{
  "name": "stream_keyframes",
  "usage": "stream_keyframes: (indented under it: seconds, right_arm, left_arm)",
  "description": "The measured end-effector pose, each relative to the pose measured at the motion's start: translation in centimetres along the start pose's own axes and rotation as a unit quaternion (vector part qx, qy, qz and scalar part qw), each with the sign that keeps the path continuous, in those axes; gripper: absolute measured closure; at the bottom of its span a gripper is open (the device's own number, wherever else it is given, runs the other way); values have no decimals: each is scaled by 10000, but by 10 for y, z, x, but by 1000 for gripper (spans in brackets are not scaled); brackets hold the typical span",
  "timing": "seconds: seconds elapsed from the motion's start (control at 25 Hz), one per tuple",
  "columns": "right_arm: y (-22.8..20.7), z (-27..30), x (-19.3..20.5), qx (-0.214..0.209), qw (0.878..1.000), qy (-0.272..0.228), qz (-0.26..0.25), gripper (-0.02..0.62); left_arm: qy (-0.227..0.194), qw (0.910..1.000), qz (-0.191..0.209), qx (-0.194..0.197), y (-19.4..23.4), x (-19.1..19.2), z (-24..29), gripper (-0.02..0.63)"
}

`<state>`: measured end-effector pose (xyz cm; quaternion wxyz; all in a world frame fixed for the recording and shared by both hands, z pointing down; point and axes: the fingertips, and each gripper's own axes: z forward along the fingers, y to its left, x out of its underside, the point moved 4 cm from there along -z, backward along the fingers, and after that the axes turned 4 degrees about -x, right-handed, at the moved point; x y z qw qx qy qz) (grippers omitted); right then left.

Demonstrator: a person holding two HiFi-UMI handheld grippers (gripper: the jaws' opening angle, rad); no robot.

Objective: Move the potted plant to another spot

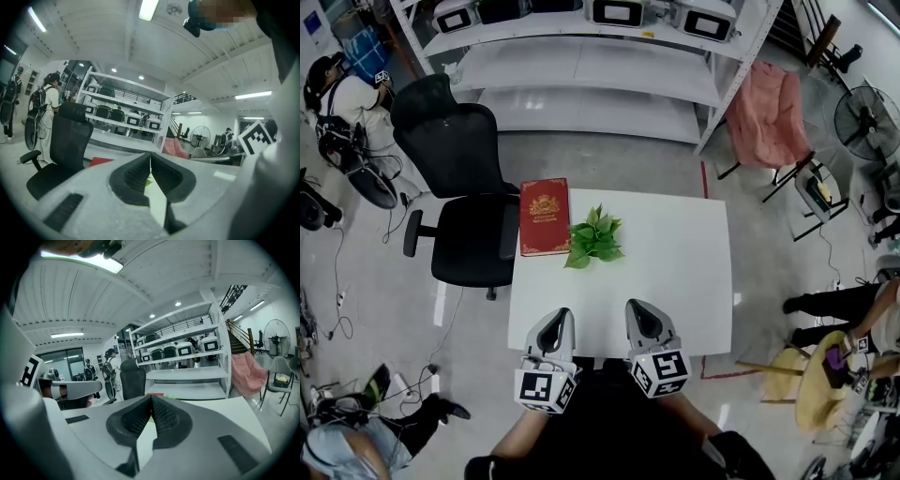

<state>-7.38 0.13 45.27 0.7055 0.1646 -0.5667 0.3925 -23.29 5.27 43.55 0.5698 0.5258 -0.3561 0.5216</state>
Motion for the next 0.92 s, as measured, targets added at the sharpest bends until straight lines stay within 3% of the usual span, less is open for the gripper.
stream_keyframes:
  seconds: [0.92]
  right_arm:
    - [-3,9,-5,-57,10000,-26,-35,583]
  left_arm:
    - [68,9999,-12,101,-2,1,12,583]
